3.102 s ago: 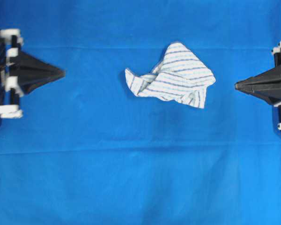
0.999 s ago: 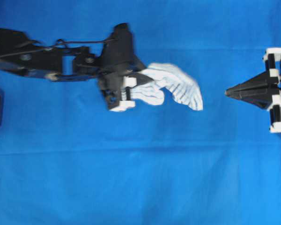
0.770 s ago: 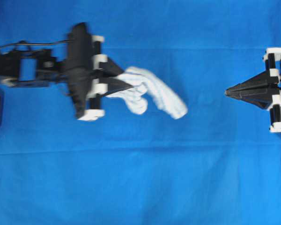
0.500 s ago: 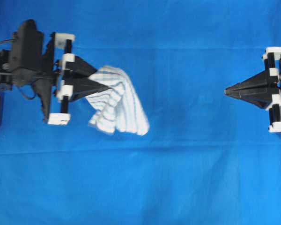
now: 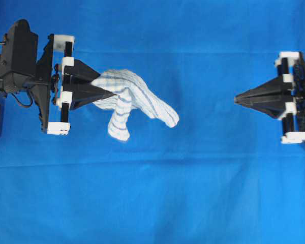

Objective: Hand over the towel.
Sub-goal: 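Lift the towel with the left gripper and pull it leftward, then bring the right gripper to the hanging towel and grasp it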

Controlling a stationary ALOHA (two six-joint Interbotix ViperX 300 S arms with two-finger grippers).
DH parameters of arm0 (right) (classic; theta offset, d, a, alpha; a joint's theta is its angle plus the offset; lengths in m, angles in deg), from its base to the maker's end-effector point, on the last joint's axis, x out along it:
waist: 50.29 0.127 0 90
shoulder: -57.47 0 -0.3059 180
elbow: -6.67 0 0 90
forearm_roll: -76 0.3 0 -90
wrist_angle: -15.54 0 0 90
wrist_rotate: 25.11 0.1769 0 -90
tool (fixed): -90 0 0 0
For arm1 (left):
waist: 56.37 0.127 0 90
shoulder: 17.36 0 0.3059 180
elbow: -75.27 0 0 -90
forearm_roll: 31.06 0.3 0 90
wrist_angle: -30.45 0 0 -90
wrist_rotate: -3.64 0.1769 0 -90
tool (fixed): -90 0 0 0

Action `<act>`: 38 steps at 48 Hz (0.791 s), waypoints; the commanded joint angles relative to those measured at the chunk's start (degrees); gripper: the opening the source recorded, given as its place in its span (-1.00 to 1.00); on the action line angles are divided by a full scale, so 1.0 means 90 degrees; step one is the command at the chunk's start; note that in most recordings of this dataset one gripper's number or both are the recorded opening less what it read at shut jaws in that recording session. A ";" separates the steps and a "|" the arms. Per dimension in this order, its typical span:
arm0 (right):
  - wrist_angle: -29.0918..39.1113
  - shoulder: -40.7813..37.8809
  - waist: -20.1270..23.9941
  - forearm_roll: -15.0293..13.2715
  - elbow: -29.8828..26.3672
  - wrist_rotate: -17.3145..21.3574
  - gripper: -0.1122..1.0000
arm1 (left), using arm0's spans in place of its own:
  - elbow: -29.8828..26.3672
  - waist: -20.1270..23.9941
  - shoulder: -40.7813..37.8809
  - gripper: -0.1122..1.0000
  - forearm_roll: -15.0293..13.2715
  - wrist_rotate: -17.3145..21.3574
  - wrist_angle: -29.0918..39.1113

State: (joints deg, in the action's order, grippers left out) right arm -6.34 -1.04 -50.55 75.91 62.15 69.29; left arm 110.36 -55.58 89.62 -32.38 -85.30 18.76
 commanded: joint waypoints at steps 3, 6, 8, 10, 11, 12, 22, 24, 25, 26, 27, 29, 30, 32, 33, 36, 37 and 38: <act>-0.0459 -0.0664 0.0000 0.0010 -0.0410 0.0049 -0.78 | -0.0098 -0.0010 0.0039 -0.74 -0.0020 -0.0010 -0.0078; -0.0635 -0.1045 -0.0010 0.0020 -0.0605 0.0059 -0.65 | -0.0098 -0.0010 0.0029 -0.74 -0.0020 -0.0010 -0.0078; -0.0762 -0.1406 0.0000 0.0029 -0.0801 0.0059 -0.43 | -0.0098 -0.0010 0.0020 -0.74 -0.0020 -0.0010 -0.0088; -0.0850 -0.1719 0.0000 0.0039 -0.1006 0.0059 -0.20 | -0.0107 -0.0010 0.0020 -0.74 -0.0020 -0.0010 -0.0088; -0.0889 -0.1885 0.0000 0.0039 -0.1113 0.0059 -0.09 | -0.0107 -0.0010 0.0010 -0.74 -0.0020 -0.0010 -0.0088; -0.0928 -0.2041 0.0000 0.0039 -0.1221 0.0049 0.05 | -0.0107 -0.0010 0.0010 -0.74 -0.0020 -0.0010 -0.0088; -0.1055 -0.3525 -0.0020 0.0107 -0.2539 0.0049 0.47 | -0.0117 -0.0010 -0.0010 -0.74 -0.0020 -0.0010 -0.0088; -0.1016 -0.3730 -0.0029 0.0127 -0.2773 0.0049 0.48 | -0.0117 -0.0010 -0.0010 -0.74 -0.0020 -0.0010 -0.0088; -0.0996 -0.3838 -0.0029 0.0137 -0.2881 0.0049 0.48 | -0.0117 -0.0010 -0.0010 -0.74 -0.0020 -0.0010 -0.0098; -0.0967 -0.3926 -0.0029 0.0137 -0.2988 0.0039 0.48 | -0.0117 -0.0010 -0.0010 -0.74 -0.0020 -0.0010 -0.0098; -0.0918 -0.4004 -0.0029 0.0137 -0.3096 0.0029 0.49 | -0.0117 -0.0010 -0.0010 -0.74 -0.0020 -0.0010 -0.0098; -0.0820 -0.4180 -0.0049 0.0137 -0.3330 0.0020 0.49 | -0.0127 -0.0029 -0.0010 -0.74 -0.0020 -0.0010 -0.0098; -0.0781 -0.4238 -0.0059 0.0146 -0.3408 0.0020 0.49 | -0.0117 -0.0039 -0.0020 -0.74 -0.0020 -0.0010 -0.0098; -0.0693 -0.4355 -0.0068 0.0146 -0.3574 0.0020 0.49 | -0.0117 -0.0068 -0.0010 -0.74 -0.0020 -0.0010 -0.0107; -0.0645 -0.4404 -0.0068 0.0156 -0.3643 0.0020 0.49 | -0.0117 -0.0078 -0.0020 -0.74 -0.0020 -0.0010 -0.0117; -0.0527 -0.4541 -0.0078 0.0156 -0.3828 0.0020 0.49 | -0.0117 -0.0127 -0.0020 -0.74 -0.0020 -0.0010 -0.0137; -0.0498 -0.4570 -0.0078 0.0156 -0.3877 0.0020 0.49 | -0.0117 -0.0137 -0.0010 -0.74 -0.0020 -0.0010 -0.0146; -0.0459 -0.4609 -0.0078 0.0156 -0.3936 0.0020 0.49 | -0.0107 -0.0156 -0.0020 -0.74 -0.0020 0.0010 -0.0146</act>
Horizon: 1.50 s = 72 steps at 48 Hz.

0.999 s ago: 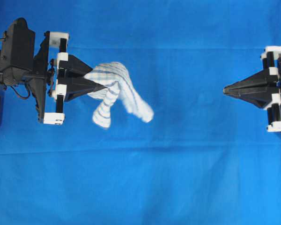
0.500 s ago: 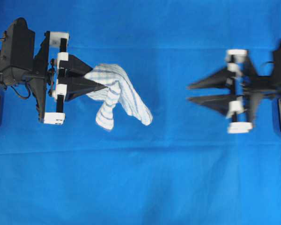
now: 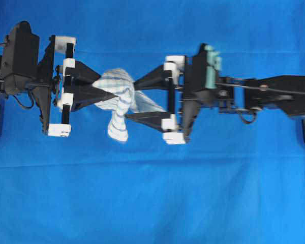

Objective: Hand over the towel.
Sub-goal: 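Bring the right gripper to the hanging towel and grasp it, then open the left gripper and pull the towel right with the right gripper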

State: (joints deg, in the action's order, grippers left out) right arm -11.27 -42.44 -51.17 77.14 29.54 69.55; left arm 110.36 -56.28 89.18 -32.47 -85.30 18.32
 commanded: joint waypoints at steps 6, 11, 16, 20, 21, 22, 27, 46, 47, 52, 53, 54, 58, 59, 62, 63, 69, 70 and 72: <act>0.0146 -0.0146 -0.0010 0.0029 -0.0537 -0.0010 0.49 | -0.0098 -0.0098 0.0029 -0.74 -0.0010 0.0010 -0.0098; 0.0146 -0.0176 -0.0010 0.0098 -0.0586 -0.0010 0.48 | -0.0088 -0.0117 0.0029 -0.74 -0.0010 0.0010 -0.0098; 0.0166 -0.0176 -0.0029 0.0137 -0.0586 -0.0010 0.42 | -0.0088 -0.0166 0.0029 -0.74 -0.0010 0.0039 -0.0088; 0.0176 -0.0176 -0.0029 0.0146 -0.0576 -0.0020 0.13 | -0.0088 -0.0186 0.0039 -0.74 -0.0010 0.0059 -0.0098; 0.0166 -0.0176 -0.0029 0.0137 -0.0576 -0.0020 0.03 | -0.0088 -0.0186 0.0039 -0.74 -0.0010 0.0059 -0.0098; 0.0166 -0.0176 -0.0029 0.0137 -0.0576 -0.0020 -0.07 | -0.0088 -0.0176 0.0029 -0.74 -0.0010 0.0059 -0.0098; 0.0176 -0.0166 -0.0020 0.0127 -0.0576 -0.0029 -0.62 | -0.0088 -0.0186 0.0029 -0.74 -0.0010 0.0068 -0.0098; 0.0176 0.0010 0.0029 0.0117 -0.0400 -0.0029 -0.64 | -0.0088 -0.0127 -0.0029 -0.68 -0.0010 0.0088 -0.0088; 0.0176 0.0049 0.0029 0.0117 -0.0371 -0.0039 -0.64 | -0.0078 -0.0137 -0.0010 -0.62 -0.0010 0.0088 -0.0088; 0.0176 0.0264 0.0059 0.0117 -0.0146 -0.0029 -0.64 | 0.0020 -0.0127 0.0137 -0.11 -0.0010 0.0068 -0.0107; 0.0176 0.0322 0.0059 0.0117 -0.0098 -0.0029 -0.64 | 0.0049 -0.0127 0.0176 0.01 -0.0010 0.0059 -0.0117; 0.0176 0.0371 0.0059 0.0117 -0.0029 -0.0029 -0.64 | 0.0078 -0.0137 0.0225 0.12 -0.0010 0.0049 -0.0127; 0.0176 0.0674 0.0059 0.0127 0.0273 0.0010 -0.64 | 0.0205 -0.0127 0.0439 0.57 -0.0010 0.0039 -0.0117; 0.0176 0.0742 0.0059 0.0127 0.0352 0.0010 -0.64 | 0.0244 -0.0137 0.0508 0.65 -0.0010 0.0039 -0.0107; 0.0176 0.1006 0.0059 0.0146 0.0586 0.0010 -0.64 | 0.0371 -0.0127 0.0732 0.83 -0.0010 0.0029 -0.0068; 0.0176 0.1094 0.0059 0.0146 0.0674 0.0020 -0.64 | 0.0410 -0.0137 0.0820 0.85 -0.0010 0.0029 -0.0059; 0.0176 0.1660 0.0059 0.0146 0.1182 0.0020 -0.64 | 0.0664 -0.0127 0.1348 0.85 -0.0010 0.0020 0.0039; 0.0176 0.1738 0.0059 0.0146 0.1250 0.0020 -0.64 | 0.0703 -0.0127 0.1426 0.85 -0.0010 0.0020 0.0039; 0.0176 0.1885 0.0059 0.0146 0.1387 0.0020 -0.64 | 0.0781 -0.0127 0.1572 0.85 -0.0010 0.0020 0.0049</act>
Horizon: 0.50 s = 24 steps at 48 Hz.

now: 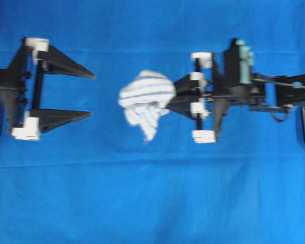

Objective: Hand over the towel.
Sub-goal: 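Open the left gripper and pull the towel right with the right gripper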

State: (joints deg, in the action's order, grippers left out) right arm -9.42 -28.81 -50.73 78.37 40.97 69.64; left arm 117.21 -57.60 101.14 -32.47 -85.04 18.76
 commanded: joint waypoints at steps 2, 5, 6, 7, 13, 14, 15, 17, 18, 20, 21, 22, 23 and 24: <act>-0.0039 0.0498 0.0010 0.0010 0.0234 0.0010 -0.64 | 0.0078 0.0020 0.0352 0.85 -0.0010 -0.0010 0.0000; -0.0029 0.0713 0.0010 0.0010 0.0391 0.0010 -0.64 | 0.0146 0.0020 0.0469 0.85 -0.0010 -0.0010 0.0000; -0.0020 0.0762 0.0010 0.0020 0.0430 0.0010 -0.64 | 0.0166 0.0020 0.0488 0.85 -0.0010 -0.0010 0.0000; -0.0010 0.0811 0.0010 0.0010 0.0459 0.0000 -0.64 | 0.0186 0.0020 0.0508 0.85 -0.0010 -0.0010 0.0000; 0.0078 0.0908 0.0010 0.0010 0.0527 -0.0010 -0.64 | 0.0205 0.0020 0.0479 0.85 -0.0010 -0.0020 0.0000; 0.0088 0.0908 0.0010 0.0010 0.0518 -0.0010 -0.64 | 0.0205 0.0020 0.0469 0.85 -0.0010 -0.0020 0.0000; 0.0098 0.0898 0.0010 0.0020 0.0508 -0.0010 -0.64 | 0.0195 0.0020 0.0459 0.85 -0.0010 -0.0020 0.0000; 0.0117 0.0879 0.0010 0.0010 0.0498 -0.0010 -0.64 | 0.0195 0.0020 0.0430 0.85 -0.0010 -0.0020 -0.0010; 0.0127 0.0869 0.0010 0.0010 0.0488 -0.0010 -0.64 | 0.0195 0.0020 0.0420 0.85 -0.0010 -0.0020 -0.0020; 0.0146 0.0850 0.0010 0.0010 0.0479 -0.0010 -0.64 | 0.0195 0.0020 0.0400 0.85 -0.0010 -0.0020 -0.0029; 0.0166 0.0830 0.0010 0.0010 0.0469 -0.0010 -0.64 | 0.0195 0.0020 0.0400 0.85 -0.0010 -0.0020 -0.0029; 0.0176 0.0820 0.0010 0.0010 0.0459 -0.0010 -0.64 | 0.0195 0.0020 0.0391 0.85 -0.0010 -0.0020 -0.0029; 0.0195 0.0811 0.0010 0.0020 0.0449 -0.0010 -0.64 | 0.0195 0.0020 0.0391 0.85 -0.0010 -0.0029 -0.0029; 0.0215 0.0781 0.0010 0.0010 0.0439 -0.0010 -0.64 | 0.0195 0.0020 0.0391 0.85 -0.0010 -0.0029 -0.0029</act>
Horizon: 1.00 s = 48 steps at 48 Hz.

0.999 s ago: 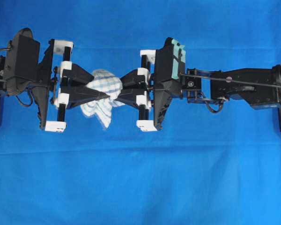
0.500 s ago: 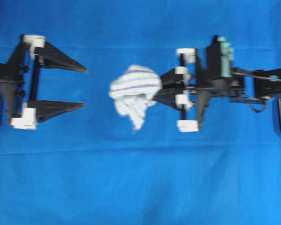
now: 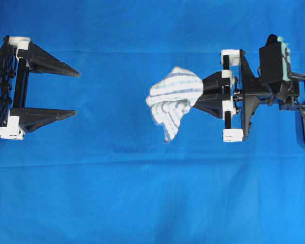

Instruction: Hand over the towel.

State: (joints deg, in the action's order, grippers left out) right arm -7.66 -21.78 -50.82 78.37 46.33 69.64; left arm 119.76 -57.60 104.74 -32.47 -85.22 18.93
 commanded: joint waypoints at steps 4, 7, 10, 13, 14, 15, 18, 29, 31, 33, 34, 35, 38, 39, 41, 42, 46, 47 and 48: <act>0.0225 -0.0117 -0.0010 0.0010 -0.0254 -0.0010 -0.64 | -0.0088 0.0020 -0.0010 0.85 -0.0010 -0.0010 -0.0049; 0.0508 -0.0273 -0.0029 0.0010 -0.0381 0.0000 -0.64 | -0.0078 0.0020 -0.0020 0.85 -0.0010 -0.0010 -0.0049; 0.0869 -0.0488 -0.0078 0.0010 -0.0547 -0.0010 -0.64 | -0.0068 0.0020 -0.0029 0.85 -0.0010 -0.0020 -0.0049; 0.1318 -0.0742 -0.0127 0.0020 -0.0762 -0.0010 -0.64 | -0.0068 0.0020 -0.0049 0.85 -0.0010 -0.0020 -0.0059; 0.1475 -0.0840 -0.0146 0.0010 -0.0850 0.0000 -0.64 | -0.0059 0.0020 -0.0049 0.85 -0.0010 -0.0020 -0.0059; 0.1738 -0.0996 -0.0166 0.0010 -0.0977 0.0000 -0.64 | -0.0068 0.0020 -0.0059 0.85 -0.0010 -0.0020 -0.0059; 0.2246 -0.1309 -0.0186 0.0020 -0.1250 0.0000 -0.64 | -0.0059 0.0020 -0.0088 0.85 -0.0010 -0.0020 -0.0068; 0.3477 -0.2568 -0.0195 0.0010 -0.1934 -0.0010 -0.64 | -0.0059 0.0020 -0.0176 0.85 -0.0010 -0.0020 -0.0068; 0.3496 -0.2783 -0.0186 0.0020 -0.1992 0.0000 -0.64 | -0.0059 0.0020 -0.0195 0.85 -0.0010 -0.0020 -0.0078; 0.3486 -0.3037 -0.0146 0.0010 -0.2061 0.0000 -0.64 | -0.0049 0.0020 -0.0195 0.85 -0.0010 -0.0020 -0.0068; 0.3486 -0.3135 -0.0137 0.0010 -0.2090 0.0000 -0.64 | -0.0049 0.0020 -0.0195 0.85 -0.0010 -0.0020 -0.0068; 0.3496 -0.3223 -0.0107 0.0010 -0.2109 0.0000 -0.64 | -0.0039 0.0020 -0.0195 0.85 -0.0010 -0.0020 -0.0078; 0.3486 -0.3428 -0.0088 0.0010 -0.2158 0.0000 -0.64 | -0.0039 0.0020 -0.0205 0.85 -0.0010 -0.0020 -0.0068; 0.3486 -0.3486 -0.0078 0.0010 -0.2168 0.0010 -0.64 | -0.0029 0.0020 -0.0205 0.85 -0.0010 -0.0020 -0.0068; 0.3486 -0.3574 -0.0078 0.0020 -0.2188 0.0020 -0.64 | -0.0020 0.0020 -0.0205 0.85 -0.0010 -0.0020 -0.0068; 0.3467 -0.3604 -0.0078 0.0020 -0.2188 0.0029 -0.64 | -0.0020 0.0020 -0.0215 0.85 -0.0010 -0.0020 -0.0068; 0.3320 -0.3711 -0.0078 0.0029 -0.2227 0.0078 -0.64 | -0.0020 0.0020 -0.0215 0.85 -0.0010 -0.0020 -0.0078; 0.3281 -0.3721 -0.0078 0.0039 -0.2227 0.0098 -0.64 | -0.0020 0.0020 -0.0215 0.85 -0.0010 -0.0020 -0.0078; 0.3252 -0.3721 -0.0078 0.0029 -0.2236 0.0117 -0.64 | -0.0020 0.0020 -0.0215 0.85 -0.0010 -0.0020 -0.0068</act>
State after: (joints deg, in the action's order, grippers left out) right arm 22.75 -55.71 -51.61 78.46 27.43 70.34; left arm 120.20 -57.51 102.81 -32.47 -85.30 18.85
